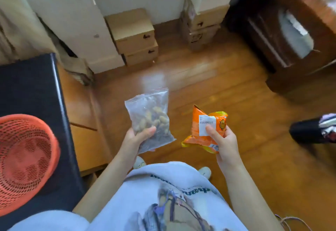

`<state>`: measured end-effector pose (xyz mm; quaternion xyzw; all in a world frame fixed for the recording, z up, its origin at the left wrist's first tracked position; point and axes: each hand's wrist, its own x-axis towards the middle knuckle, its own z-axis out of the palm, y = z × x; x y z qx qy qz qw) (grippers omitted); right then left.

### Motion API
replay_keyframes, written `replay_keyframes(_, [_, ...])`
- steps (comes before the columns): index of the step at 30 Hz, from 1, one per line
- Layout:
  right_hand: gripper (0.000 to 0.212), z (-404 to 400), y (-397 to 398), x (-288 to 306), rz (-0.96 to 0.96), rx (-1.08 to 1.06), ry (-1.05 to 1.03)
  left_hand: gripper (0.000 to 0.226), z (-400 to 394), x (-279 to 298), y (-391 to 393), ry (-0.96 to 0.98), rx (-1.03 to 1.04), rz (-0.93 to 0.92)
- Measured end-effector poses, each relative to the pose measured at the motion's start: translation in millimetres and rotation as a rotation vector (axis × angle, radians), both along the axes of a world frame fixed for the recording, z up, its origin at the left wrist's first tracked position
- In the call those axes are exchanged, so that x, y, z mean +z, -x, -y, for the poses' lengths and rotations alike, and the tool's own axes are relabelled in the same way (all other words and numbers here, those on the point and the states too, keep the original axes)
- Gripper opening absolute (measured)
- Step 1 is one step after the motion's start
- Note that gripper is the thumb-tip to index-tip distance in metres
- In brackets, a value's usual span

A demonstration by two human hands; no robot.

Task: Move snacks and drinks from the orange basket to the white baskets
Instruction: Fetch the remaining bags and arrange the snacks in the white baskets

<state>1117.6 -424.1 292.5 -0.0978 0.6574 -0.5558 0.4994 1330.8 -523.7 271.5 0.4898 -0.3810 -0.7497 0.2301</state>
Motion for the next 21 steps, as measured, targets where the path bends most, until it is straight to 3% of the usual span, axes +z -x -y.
replay_keyframes(7, [0.025, -144, 136, -10, -0.024, -0.383, -0.038, 0.062, -78, 3, 186, 0.015, -0.317, 0.017])
replay_keyframes(11, [0.037, -217, 194, -15, -0.028, -0.593, -0.054, 0.054, -124, 1, 276, 0.040, -0.474, 0.025])
replay_keyframes(14, [0.047, -258, 223, -19, -0.028, -0.720, -0.073, 0.054, -149, 2, 322, 0.064, -0.590, 0.033])
replay_keyframes(21, [0.048, -317, 266, -32, 0.047, -1.013, -0.074, 0.061, -174, -3, 412, 0.097, -0.800, 0.066])
